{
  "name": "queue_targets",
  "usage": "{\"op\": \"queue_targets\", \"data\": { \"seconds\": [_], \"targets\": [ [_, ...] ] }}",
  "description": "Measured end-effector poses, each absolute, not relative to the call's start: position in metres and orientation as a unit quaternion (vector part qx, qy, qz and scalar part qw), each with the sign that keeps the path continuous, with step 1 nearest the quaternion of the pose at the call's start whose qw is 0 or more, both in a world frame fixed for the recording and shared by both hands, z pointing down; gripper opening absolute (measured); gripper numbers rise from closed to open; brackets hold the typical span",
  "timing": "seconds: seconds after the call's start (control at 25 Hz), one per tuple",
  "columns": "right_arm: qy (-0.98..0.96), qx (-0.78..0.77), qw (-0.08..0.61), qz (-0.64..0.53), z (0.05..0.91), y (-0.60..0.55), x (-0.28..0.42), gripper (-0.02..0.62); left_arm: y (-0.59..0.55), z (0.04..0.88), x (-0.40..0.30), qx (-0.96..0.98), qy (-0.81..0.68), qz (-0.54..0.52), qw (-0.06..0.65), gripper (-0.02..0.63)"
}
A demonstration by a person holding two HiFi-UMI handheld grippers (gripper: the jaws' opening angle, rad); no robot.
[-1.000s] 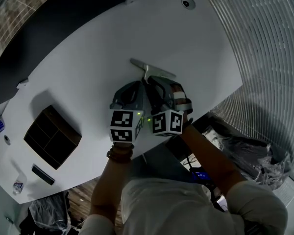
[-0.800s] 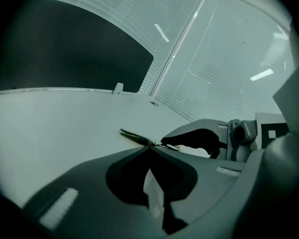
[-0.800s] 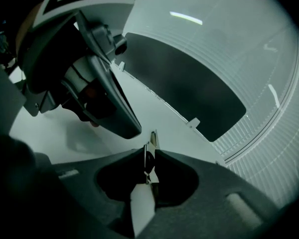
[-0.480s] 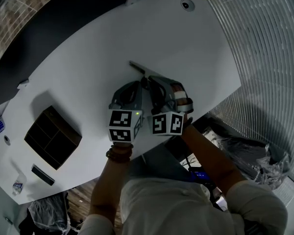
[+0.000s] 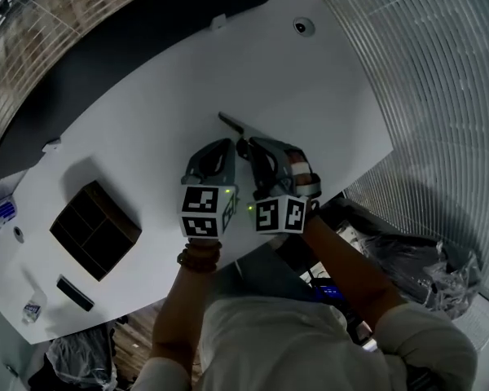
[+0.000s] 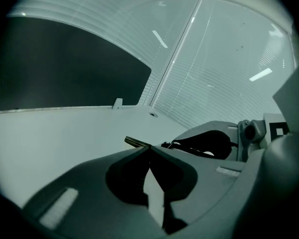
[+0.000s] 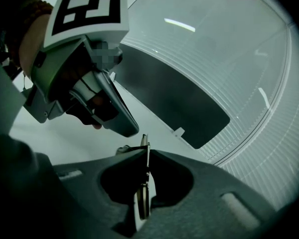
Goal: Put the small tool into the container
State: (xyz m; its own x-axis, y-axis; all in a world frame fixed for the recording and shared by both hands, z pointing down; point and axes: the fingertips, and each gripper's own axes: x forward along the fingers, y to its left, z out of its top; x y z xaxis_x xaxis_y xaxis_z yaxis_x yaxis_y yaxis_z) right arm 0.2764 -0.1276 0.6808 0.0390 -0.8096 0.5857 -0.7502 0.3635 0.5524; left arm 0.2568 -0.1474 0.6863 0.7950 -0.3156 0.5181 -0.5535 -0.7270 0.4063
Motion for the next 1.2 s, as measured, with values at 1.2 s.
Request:
{"op": "queue_targets", "data": {
  "seconds": [1.2],
  "targets": [
    [-0.740,0.567,0.338,-0.126,0.515,-0.154,0.175,0.008,-0.176,0.541,0.133,0.891,-0.379,0.140,0.207,0.003]
  ]
}}
